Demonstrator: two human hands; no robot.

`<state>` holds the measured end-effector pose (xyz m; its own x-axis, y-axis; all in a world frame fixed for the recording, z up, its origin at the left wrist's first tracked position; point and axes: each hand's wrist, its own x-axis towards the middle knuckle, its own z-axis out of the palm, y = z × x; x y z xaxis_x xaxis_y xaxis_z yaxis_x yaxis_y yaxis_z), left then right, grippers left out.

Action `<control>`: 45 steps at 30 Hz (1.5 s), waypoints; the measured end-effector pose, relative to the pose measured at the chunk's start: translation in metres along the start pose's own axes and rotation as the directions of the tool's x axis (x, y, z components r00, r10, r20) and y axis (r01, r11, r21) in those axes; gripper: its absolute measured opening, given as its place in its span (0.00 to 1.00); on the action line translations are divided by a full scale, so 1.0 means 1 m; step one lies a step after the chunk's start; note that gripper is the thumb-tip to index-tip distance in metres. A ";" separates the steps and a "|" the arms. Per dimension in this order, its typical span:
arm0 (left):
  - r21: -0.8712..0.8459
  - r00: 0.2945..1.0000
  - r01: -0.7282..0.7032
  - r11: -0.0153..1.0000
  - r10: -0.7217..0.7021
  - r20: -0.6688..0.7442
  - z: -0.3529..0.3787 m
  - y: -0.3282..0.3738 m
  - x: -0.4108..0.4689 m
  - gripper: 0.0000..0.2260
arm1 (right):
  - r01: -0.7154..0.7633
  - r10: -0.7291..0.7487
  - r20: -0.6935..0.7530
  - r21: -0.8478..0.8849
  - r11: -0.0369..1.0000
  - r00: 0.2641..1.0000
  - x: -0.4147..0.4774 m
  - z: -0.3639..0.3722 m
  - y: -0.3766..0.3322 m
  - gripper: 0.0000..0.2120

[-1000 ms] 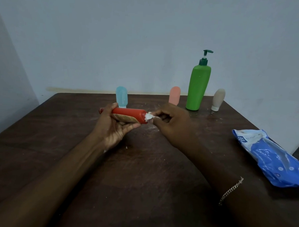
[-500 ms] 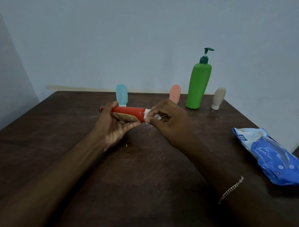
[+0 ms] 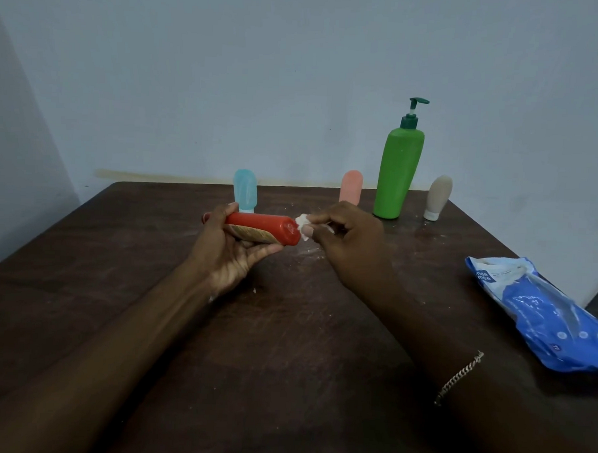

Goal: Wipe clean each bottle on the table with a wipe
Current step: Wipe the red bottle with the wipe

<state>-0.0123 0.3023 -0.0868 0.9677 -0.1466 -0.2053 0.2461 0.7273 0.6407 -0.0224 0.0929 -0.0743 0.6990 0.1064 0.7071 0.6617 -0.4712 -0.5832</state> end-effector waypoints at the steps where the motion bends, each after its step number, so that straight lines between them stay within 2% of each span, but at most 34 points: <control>1: -0.009 1.000 0.002 1.000 -0.002 0.003 0.000 0.000 0.000 0.28 | -0.020 0.020 -0.019 0.023 1.000 1.000 0.000 -0.002 0.002 0.06; 4: -0.020 1.000 0.004 1.000 -0.004 0.001 0.000 -0.002 0.001 0.28 | -0.005 0.005 -0.002 0.098 0.995 1.000 0.000 -0.006 -0.001 0.08; 8: -0.002 1.000 0.010 1.000 -0.010 0.002 0.000 -0.004 0.002 0.29 | 0.063 -0.061 0.103 -0.015 0.998 0.993 -0.003 -0.001 -0.005 0.09; 11: 0.000 1.000 0.010 1.000 -0.010 -0.016 0.000 -0.002 0.001 0.28 | -0.005 0.005 0.003 -0.036 0.999 1.000 0.001 -0.001 -0.001 0.05; 14: -0.006 1.000 0.006 1.000 -0.006 -0.027 0.000 -0.002 0.001 0.29 | -0.021 0.023 -0.051 0.052 0.998 0.998 0.003 -0.008 -0.001 0.05; 19: 0.037 1.000 0.014 0.999 -0.013 -0.011 0.002 -0.006 0.001 0.28 | 0.225 -0.227 0.115 0.033 0.974 0.967 0.000 -0.003 -0.008 0.08; 21: 0.073 1.000 0.001 0.997 0.000 -0.009 0.004 -0.005 -0.001 0.27 | 0.188 -0.187 0.106 -0.006 0.982 0.977 0.002 -0.002 -0.003 0.08; 23: 0.093 1.000 -0.015 0.996 0.017 -0.013 0.005 -0.003 -0.003 0.27 | 0.069 -0.068 0.059 -0.019 0.997 0.996 0.004 -0.004 0.003 0.08; 25: 0.093 1.000 -0.022 0.995 0.024 -0.019 0.006 -0.002 -0.004 0.27 | 0.008 -0.008 0.020 0.031 1.000 1.000 0.005 -0.008 0.007 0.08; 27: 0.096 1.000 -0.021 0.995 0.023 -0.021 0.006 -0.003 -0.005 0.27 | 0.034 -0.038 0.039 0.104 0.994 0.999 0.004 -0.010 0.004 0.08; 29: 0.106 0.999 -0.027 0.994 0.029 -0.020 0.007 -0.005 -0.005 0.26 | 0.092 -0.101 0.097 0.094 0.991 0.990 0.002 -0.006 -0.002 0.09; 31: 0.107 0.999 -0.040 0.993 0.042 -0.017 0.009 -0.005 -0.006 0.26 | 0.083 -0.089 0.118 0.060 0.995 0.989 0.002 -0.001 -0.001 0.10; 33: 0.112 0.998 -0.058 0.992 0.059 -0.009 0.009 -0.004 -0.006 0.27 | 0.005 -0.010 0.119 0.042 0.999 0.993 0.002 0.000 0.004 0.10; 35: 0.126 0.996 -0.083 0.989 0.085 -0.011 0.010 -0.003 -0.007 0.27 | -0.131 0.111 0.141 0.145 0.981 0.984 0.000 0.001 0.008 0.09; 37: 0.132 0.994 -0.109 0.985 0.111 -0.013 0.012 -0.003 -0.009 0.28 | -0.288 0.242 0.188 0.284 0.914 0.952 -0.003 0.002 0.007 0.09; 39: 0.129 0.990 -0.138 0.982 0.141 -0.015 0.014 -0.005 -0.009 0.27 | -0.415 0.352 0.230 0.349 0.840 0.907 -0.005 0.005 0.004 0.09; 41: 0.131 0.985 -0.168 0.977 0.172 -0.020 0.014 -0.006 -0.009 0.28 | -0.535 0.454 0.286 0.392 0.748 0.844 -0.006 0.007 0.004 0.07; 43: 0.152 0.978 -0.203 0.967 0.208 -0.020 0.013 -0.006 -0.008 0.29 | -0.675 0.539 0.408 0.407 0.615 0.737 -0.008 0.009 0.004 0.07; 45: 0.210 0.967 -0.245 0.947 0.254 -0.016 0.013 -0.008 -0.006 0.29 | -0.762 0.527 0.552 0.432 0.483 0.647 -0.008 0.011 0.004 0.09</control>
<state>-0.0199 0.2889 -0.0813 0.9974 0.0534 -0.0479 0.0078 0.5834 0.8122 -0.0226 0.0995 -0.0869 0.9502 0.3036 -0.0706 -0.0959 0.0692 -0.9930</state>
